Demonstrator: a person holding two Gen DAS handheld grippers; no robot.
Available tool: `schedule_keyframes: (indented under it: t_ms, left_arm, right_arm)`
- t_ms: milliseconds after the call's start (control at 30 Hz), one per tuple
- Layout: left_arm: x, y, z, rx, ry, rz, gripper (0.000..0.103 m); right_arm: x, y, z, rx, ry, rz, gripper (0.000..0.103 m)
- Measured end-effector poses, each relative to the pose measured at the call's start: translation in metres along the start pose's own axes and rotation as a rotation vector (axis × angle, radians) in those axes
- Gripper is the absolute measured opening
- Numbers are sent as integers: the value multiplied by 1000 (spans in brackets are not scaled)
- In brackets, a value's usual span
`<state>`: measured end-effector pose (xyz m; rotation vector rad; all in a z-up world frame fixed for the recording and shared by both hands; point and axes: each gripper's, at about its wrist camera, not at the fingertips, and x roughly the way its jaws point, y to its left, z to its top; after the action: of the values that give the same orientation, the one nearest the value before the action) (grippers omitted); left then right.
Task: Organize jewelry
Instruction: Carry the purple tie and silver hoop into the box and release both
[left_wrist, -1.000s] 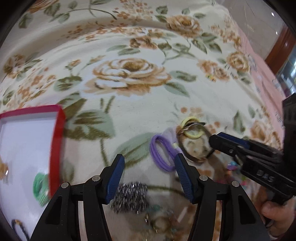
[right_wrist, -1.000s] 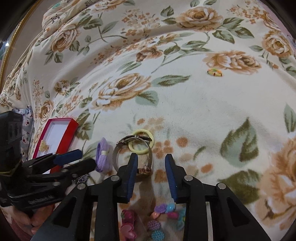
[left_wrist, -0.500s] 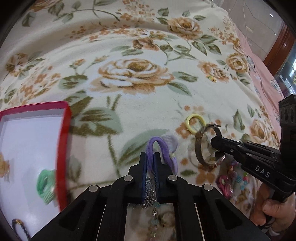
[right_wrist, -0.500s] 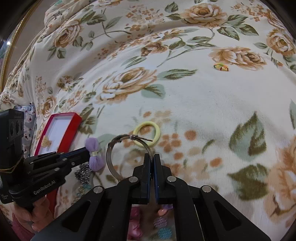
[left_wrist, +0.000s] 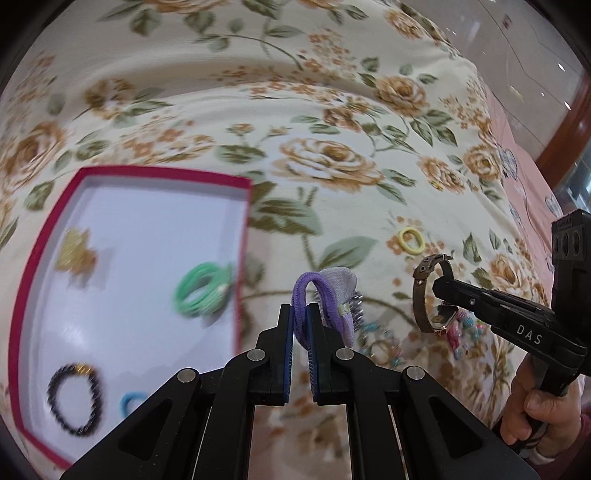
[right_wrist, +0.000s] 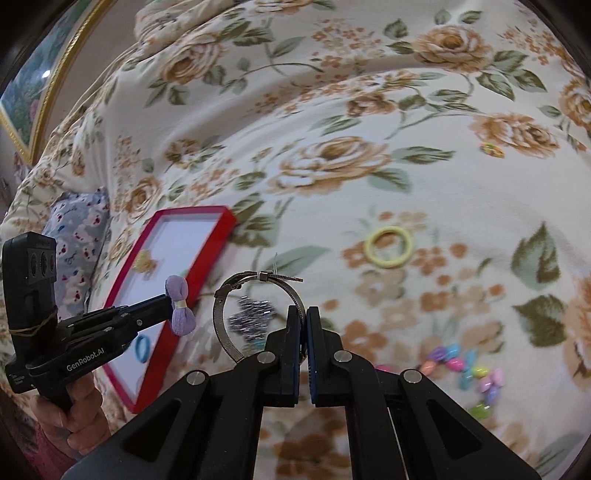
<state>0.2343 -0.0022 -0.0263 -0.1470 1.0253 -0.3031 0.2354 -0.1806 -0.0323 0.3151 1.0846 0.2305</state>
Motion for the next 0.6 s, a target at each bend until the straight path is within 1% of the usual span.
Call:
schedule_keyframes:
  t_ms: [233, 600]
  left_arm:
    - [-29, 23, -19, -53, -17, 23, 6]
    - [-54, 45, -34, -105, -43, 33, 6]
  right_arm:
    - [7, 23, -8, -29, 17, 21, 2]
    - [14, 52, -14, -73, 39, 43, 3]
